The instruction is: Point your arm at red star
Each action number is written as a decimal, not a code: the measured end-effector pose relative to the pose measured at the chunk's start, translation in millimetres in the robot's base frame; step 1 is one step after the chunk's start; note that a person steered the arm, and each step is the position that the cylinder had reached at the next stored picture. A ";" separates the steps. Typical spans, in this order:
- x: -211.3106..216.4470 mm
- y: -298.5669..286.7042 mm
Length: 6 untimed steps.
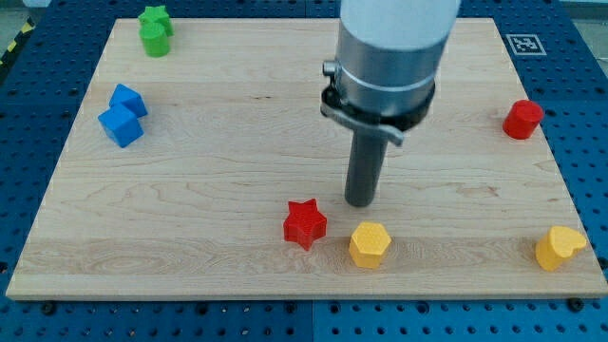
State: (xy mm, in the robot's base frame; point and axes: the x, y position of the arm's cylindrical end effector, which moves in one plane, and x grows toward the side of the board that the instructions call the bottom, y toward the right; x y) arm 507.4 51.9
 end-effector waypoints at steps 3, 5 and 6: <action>16.6 -165.3; 68.6 -97.6; 68.5 -74.7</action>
